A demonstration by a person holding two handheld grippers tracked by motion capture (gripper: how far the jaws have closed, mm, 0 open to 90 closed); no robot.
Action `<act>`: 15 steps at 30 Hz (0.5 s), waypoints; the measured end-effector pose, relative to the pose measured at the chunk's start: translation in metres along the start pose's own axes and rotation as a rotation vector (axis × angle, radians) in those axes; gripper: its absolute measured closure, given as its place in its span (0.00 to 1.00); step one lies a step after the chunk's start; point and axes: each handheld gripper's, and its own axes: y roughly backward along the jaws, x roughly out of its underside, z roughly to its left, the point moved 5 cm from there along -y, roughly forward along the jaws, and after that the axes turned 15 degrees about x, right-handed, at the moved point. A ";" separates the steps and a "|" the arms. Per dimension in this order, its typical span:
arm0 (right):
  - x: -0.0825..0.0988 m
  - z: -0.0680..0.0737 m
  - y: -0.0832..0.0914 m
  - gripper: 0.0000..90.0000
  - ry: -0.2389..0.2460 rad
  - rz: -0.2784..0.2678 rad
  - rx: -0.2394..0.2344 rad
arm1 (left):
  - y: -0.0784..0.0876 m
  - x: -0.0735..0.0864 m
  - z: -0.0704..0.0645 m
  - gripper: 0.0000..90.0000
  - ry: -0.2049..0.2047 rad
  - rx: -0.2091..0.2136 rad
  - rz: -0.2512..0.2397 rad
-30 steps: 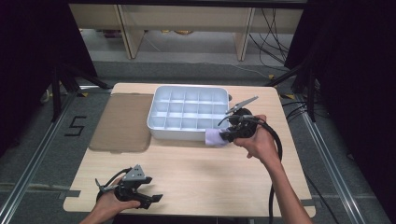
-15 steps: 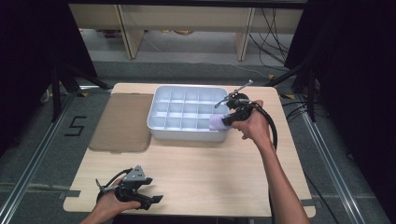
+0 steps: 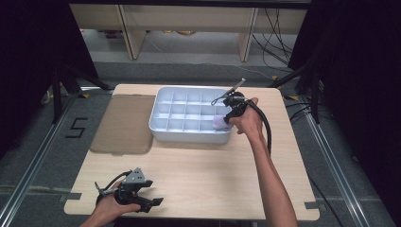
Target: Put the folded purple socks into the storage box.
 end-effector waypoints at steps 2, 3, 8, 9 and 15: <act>-0.001 0.000 -0.006 0.78 -0.006 0.014 0.012 | 0.002 0.002 0.002 0.24 0.001 -0.006 0.004; 0.000 0.000 -0.008 0.78 -0.003 0.029 0.015 | 0.003 0.003 0.003 0.24 -0.004 -0.014 0.017; -0.001 0.004 -0.022 0.78 0.012 0.036 0.001 | 0.002 0.004 0.002 0.24 0.013 -0.003 0.011; -0.001 0.005 -0.023 0.78 0.018 0.046 0.028 | 0.002 0.004 0.002 0.24 0.007 -0.004 0.009; -0.003 0.007 -0.031 0.78 0.077 0.069 0.101 | 0.000 0.005 0.002 0.24 -0.003 0.003 0.032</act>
